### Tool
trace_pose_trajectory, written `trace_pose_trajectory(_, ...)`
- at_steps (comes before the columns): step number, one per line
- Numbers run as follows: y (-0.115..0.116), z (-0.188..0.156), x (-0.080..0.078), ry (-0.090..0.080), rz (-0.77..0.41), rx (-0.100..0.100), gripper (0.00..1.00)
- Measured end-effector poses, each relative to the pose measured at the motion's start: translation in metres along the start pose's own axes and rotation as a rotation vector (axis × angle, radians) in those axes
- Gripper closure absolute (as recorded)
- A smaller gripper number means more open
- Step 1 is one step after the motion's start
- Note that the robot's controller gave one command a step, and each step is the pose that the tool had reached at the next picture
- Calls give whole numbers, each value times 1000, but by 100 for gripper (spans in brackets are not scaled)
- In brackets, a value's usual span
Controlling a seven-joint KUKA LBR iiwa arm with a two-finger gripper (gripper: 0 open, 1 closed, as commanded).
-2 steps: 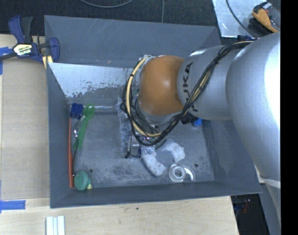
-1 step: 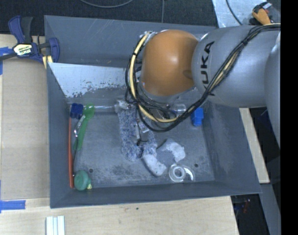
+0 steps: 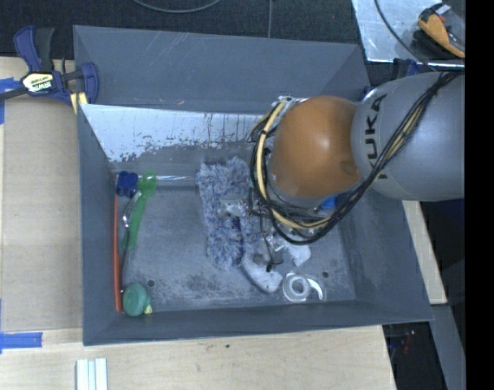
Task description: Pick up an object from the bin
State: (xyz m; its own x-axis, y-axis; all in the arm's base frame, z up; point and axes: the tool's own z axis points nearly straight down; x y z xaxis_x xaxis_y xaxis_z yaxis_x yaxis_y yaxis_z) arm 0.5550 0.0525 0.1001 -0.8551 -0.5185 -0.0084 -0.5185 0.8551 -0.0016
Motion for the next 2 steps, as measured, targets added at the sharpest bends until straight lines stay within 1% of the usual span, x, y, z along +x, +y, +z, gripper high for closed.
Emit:
trace_pose_trajectory(1,5,31,-70,-8,-439,-1,0)
trace_pose_trajectory(2,-25,30,-26,-3,-604,1,100)
